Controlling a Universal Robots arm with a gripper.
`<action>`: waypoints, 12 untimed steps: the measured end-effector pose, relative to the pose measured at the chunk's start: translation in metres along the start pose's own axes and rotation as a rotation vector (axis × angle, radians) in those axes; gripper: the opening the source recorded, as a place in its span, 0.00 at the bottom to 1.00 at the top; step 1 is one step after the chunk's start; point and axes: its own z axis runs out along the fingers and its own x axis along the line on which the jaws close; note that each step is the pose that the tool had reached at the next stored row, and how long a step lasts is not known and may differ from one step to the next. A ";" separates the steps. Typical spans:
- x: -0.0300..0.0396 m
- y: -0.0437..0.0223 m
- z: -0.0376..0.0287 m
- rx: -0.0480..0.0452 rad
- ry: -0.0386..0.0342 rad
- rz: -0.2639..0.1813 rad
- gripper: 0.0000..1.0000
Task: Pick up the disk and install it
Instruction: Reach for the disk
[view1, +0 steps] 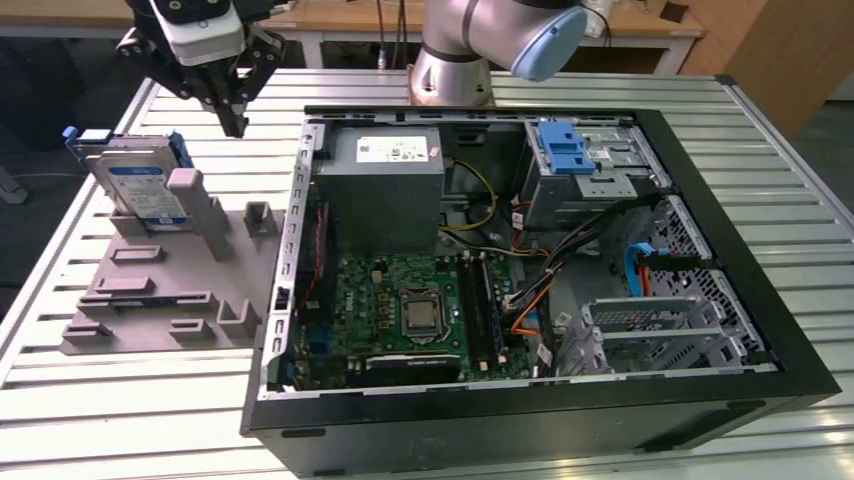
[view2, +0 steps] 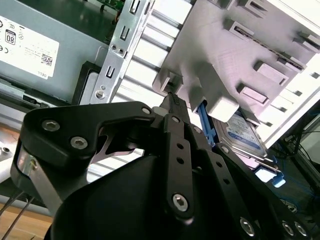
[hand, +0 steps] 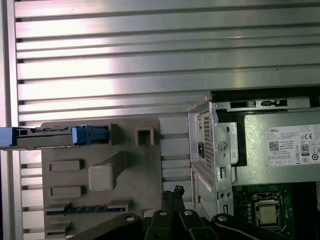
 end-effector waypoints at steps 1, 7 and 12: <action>0.0008 0.0001 0.0001 0.0000 0.0000 0.000 0.11; 0.0052 0.0002 0.0006 0.0000 0.0000 0.000 0.11; 0.0078 0.0001 0.0009 0.0000 0.0000 0.000 0.11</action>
